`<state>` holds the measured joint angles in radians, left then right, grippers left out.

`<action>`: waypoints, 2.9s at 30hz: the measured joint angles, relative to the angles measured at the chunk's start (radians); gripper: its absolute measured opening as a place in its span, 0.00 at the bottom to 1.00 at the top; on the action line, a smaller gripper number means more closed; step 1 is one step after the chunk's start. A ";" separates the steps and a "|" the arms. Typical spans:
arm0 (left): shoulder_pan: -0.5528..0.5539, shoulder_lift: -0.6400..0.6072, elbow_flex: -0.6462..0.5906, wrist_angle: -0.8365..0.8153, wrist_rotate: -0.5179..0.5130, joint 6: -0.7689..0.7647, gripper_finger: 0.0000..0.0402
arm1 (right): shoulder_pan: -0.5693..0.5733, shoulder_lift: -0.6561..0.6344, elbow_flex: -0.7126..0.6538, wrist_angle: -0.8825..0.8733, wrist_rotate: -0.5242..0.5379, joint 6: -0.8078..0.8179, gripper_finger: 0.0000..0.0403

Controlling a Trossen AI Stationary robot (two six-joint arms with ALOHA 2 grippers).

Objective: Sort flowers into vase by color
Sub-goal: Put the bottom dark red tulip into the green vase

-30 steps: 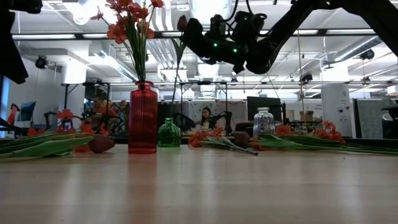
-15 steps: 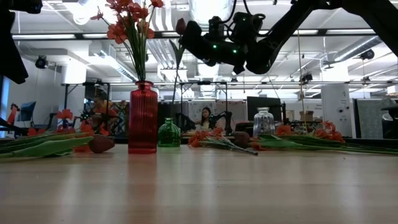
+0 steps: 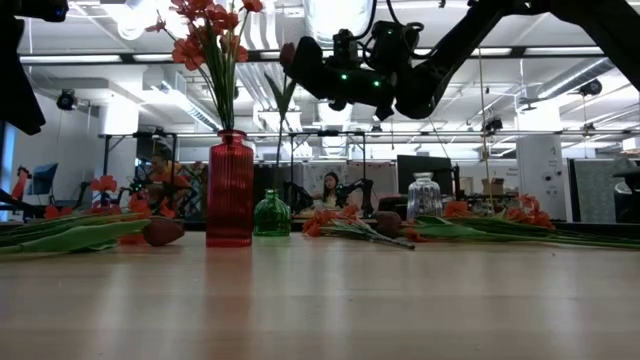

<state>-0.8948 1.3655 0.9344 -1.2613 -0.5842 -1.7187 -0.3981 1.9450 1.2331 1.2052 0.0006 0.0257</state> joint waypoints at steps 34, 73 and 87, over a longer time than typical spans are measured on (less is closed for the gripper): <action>0.000 0.000 0.000 0.007 0.000 0.000 0.62 | -0.002 -0.074 0.002 -0.339 0.002 -0.003 0.69; 0.000 0.000 -0.001 0.008 0.000 0.000 0.62 | -0.002 -0.309 0.002 -0.939 0.079 -0.027 0.69; 0.000 0.000 -0.001 0.009 0.001 0.000 0.62 | -0.004 -0.329 0.002 -1.069 0.082 0.000 0.82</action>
<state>-0.8951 1.3659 0.9333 -1.2522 -0.5835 -1.7184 -0.4019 1.6158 1.2346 0.1361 0.0822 0.0261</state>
